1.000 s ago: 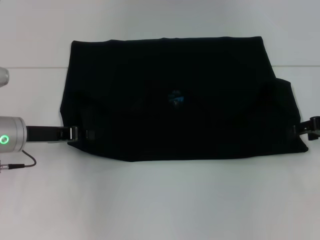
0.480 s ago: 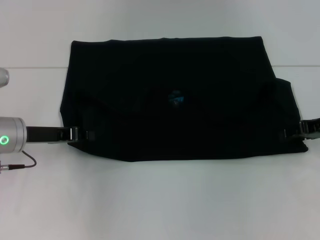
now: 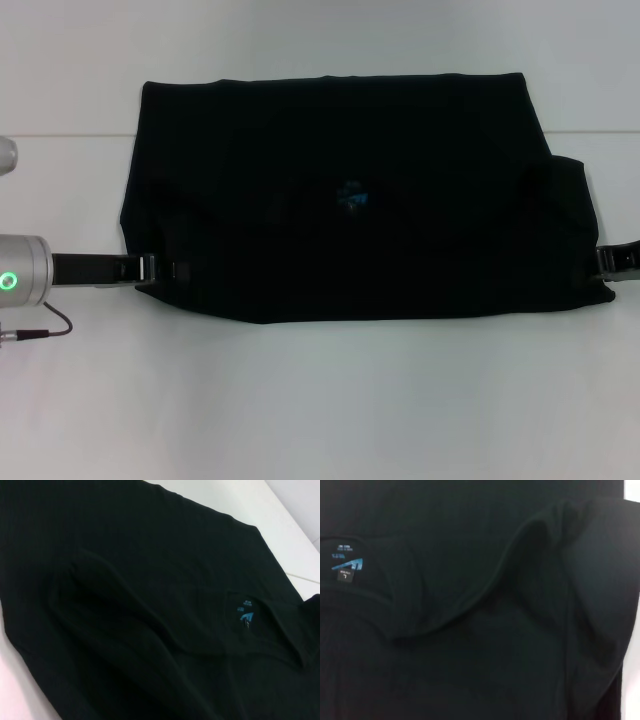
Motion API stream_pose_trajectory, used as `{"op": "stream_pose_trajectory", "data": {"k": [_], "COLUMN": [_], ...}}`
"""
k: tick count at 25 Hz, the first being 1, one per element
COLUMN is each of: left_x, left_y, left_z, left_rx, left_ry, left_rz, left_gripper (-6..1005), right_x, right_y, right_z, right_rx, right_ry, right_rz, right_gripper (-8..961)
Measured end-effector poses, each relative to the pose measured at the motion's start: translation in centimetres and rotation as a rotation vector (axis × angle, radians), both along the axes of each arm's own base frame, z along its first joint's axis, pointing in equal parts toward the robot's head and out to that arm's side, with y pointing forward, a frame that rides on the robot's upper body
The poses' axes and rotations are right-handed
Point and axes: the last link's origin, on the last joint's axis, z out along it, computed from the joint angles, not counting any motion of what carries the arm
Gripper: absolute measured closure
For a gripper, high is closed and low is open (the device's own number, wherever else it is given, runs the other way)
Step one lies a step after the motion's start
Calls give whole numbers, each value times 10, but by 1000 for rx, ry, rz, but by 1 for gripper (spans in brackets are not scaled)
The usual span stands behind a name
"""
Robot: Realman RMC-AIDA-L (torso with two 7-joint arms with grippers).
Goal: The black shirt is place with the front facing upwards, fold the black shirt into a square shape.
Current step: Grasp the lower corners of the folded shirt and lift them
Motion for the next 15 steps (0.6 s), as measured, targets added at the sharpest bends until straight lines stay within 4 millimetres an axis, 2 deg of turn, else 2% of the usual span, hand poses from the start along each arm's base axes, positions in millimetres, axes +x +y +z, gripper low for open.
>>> {"op": "stream_pose_trajectory", "data": {"k": [3,6,11,15], "left_x": [0,1,5,11], "left_y": [-1,-2,-9,-24], "left_z": [0,0,5,13], "left_rx": [-2,-7,-65,-148], "left_ry": [-4,-11,-57,-140], "left_rz": [-1,-4,-12,-29], "left_gripper": [974,974,974,975], "right_x": [0,0,-3,-5], "right_y": [-1,-1,-7,-24], "right_z": [0,1,8,16], "right_rx": [-3,-7,-60,-156], "right_ry": [1,2,27,48], "right_rz": [-1,0,15,35], "right_gripper": [735,907,907,907]}}
